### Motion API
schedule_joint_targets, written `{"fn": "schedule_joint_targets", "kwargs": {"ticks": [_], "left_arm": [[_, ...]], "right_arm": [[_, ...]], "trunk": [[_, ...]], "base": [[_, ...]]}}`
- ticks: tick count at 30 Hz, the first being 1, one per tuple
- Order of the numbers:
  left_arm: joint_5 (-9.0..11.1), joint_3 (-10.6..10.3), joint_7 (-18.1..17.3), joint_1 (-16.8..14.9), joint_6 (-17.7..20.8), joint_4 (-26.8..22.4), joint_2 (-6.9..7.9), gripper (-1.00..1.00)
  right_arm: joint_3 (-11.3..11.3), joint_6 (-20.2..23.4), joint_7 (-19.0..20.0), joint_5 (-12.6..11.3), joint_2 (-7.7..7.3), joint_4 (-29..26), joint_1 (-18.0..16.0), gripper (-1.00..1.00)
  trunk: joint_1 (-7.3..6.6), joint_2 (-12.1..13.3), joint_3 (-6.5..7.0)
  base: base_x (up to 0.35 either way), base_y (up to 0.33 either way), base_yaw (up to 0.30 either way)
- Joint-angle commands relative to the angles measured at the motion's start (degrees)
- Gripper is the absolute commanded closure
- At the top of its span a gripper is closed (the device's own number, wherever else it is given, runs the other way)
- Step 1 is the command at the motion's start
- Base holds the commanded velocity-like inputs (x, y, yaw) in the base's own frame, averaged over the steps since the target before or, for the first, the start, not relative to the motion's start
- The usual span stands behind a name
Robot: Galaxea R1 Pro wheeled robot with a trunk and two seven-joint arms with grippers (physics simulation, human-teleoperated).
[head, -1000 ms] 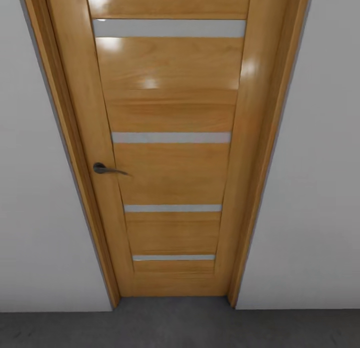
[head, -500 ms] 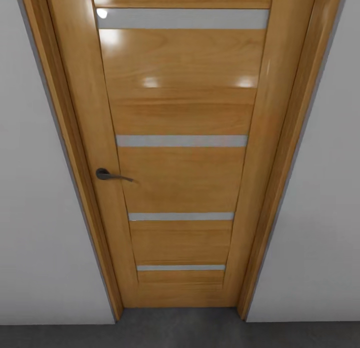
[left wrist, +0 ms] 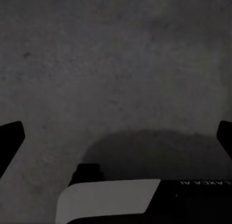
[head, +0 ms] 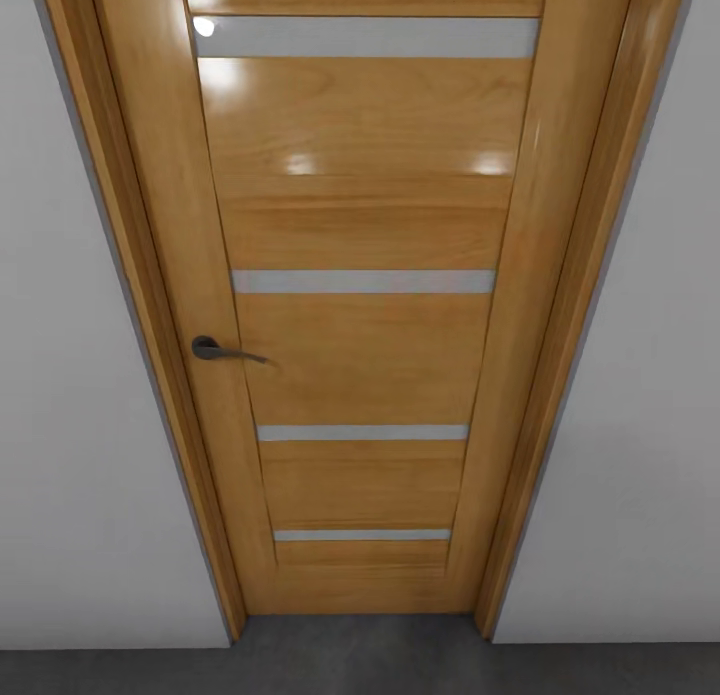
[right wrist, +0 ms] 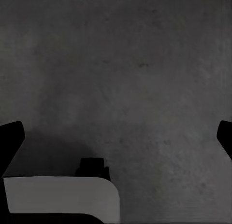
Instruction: Move the two storage containers from the living room to the garage. In the garage, place one container on the floor and stack the other container on top of it (either order is fine).
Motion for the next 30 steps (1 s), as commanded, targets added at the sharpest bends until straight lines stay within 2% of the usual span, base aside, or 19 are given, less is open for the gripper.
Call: {"fn": "schedule_joint_targets", "kwargs": {"ticks": [1,3,5,6,8,17,21,30], "left_arm": [[0.0,0.2,0.0,0.0,0.1,-0.2,-0.07,-1.0],[0.0,0.3,0.0,0.0,-0.6,-0.2,-0.09,-1.0],[0.0,0.3,0.0,0.0,-1.0,-0.1,-0.11,-1.0],[0.0,0.3,0.0,0.0,-1.1,-0.1,-0.13,-1.0],[0.0,0.3,0.0,0.0,-1.3,-0.1,-0.16,-1.0],[0.0,0.5,0.1,0.0,-2.9,-0.1,-0.35,-1.0],[0.0,0.6,0.0,0.0,-3.6,-0.1,-0.42,-1.0],[0.1,0.5,0.0,0.0,-5.9,1.0,-0.62,-1.0]], "right_arm": [[0.1,-5.8,-0.1,-0.1,0.01,2.5,0.2,-1.0],[0.0,-17.8,-0.1,-0.3,0.01,5.0,2.7,-1.0],[0.1,-27.7,0.0,-0.4,0.16,6.0,5.8,-1.0],[0.1,-30.9,0.1,-0.4,0.32,6.2,6.9,-1.0],[0.1,-33.9,0.1,-0.4,0.62,6.4,8.7,-1.0],[0.1,-40.4,0.2,-0.4,2.11,6.6,18.4,-1.0],[0.1,-41.2,0.2,0.1,2.34,6.5,20.0,-1.0],[0.1,-41.2,0.2,0.3,2.34,6.3,20.2,-1.0]], "trunk": [[0.0,0.0,-0.05],[0.0,0.0,-0.05],[0.0,0.0,-0.05],[0.0,0.0,-0.05],[0.0,0.0,-0.05],[0.0,0.0,-0.05],[0.0,0.0,-0.05],[0.0,0.0,-0.05]], "base": [[0.0,0.0,0.0],[0.0,0.0,0.0],[0.0,0.0,0.0],[0.0,0.0,0.0],[0.0,0.0,0.0],[0.0,0.0,0.0],[0.0,0.0,0.0],[0.0,0.0,0.0]]}}
